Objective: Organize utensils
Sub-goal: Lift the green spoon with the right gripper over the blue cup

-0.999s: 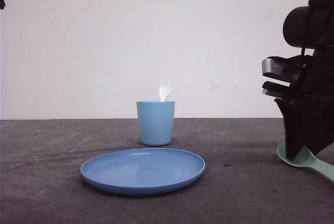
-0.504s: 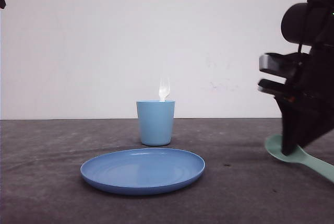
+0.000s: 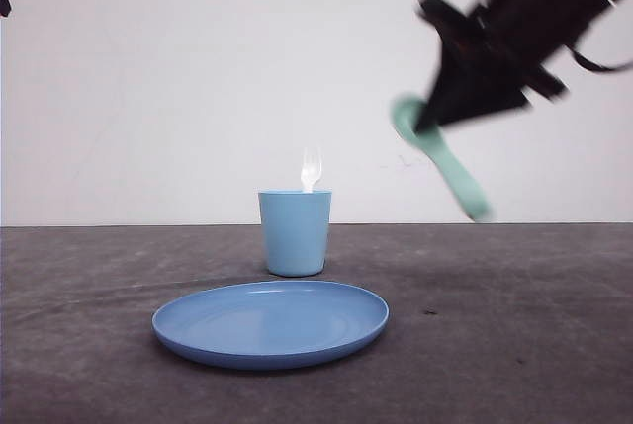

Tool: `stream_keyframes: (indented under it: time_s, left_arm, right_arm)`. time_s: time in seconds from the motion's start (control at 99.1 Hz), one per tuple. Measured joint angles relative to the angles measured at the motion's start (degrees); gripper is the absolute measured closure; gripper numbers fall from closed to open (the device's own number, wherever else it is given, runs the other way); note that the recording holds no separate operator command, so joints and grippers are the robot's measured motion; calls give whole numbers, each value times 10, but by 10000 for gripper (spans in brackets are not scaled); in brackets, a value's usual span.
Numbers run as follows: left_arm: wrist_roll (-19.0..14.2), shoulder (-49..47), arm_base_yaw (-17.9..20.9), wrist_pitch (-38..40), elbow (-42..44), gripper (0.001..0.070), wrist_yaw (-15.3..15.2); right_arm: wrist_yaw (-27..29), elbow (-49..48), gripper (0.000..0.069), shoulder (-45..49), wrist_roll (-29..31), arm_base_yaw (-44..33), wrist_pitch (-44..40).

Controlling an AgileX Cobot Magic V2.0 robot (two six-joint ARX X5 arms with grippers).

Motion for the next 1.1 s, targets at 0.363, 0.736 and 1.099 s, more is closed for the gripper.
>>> stream_keyframes:
  time_s: [0.363,0.736,1.099]
  left_arm:
    - [0,0,0,0,0,510,0]
    - [0,0,0,-1,0,510,0]
    - [0,0,0,-9,0,510,0]
  right_arm:
    - [63,0,665,40,-7,72,270]
    - [115,9,665,176,-54,89,533]
    - [117,137,665,280,-80,89,436]
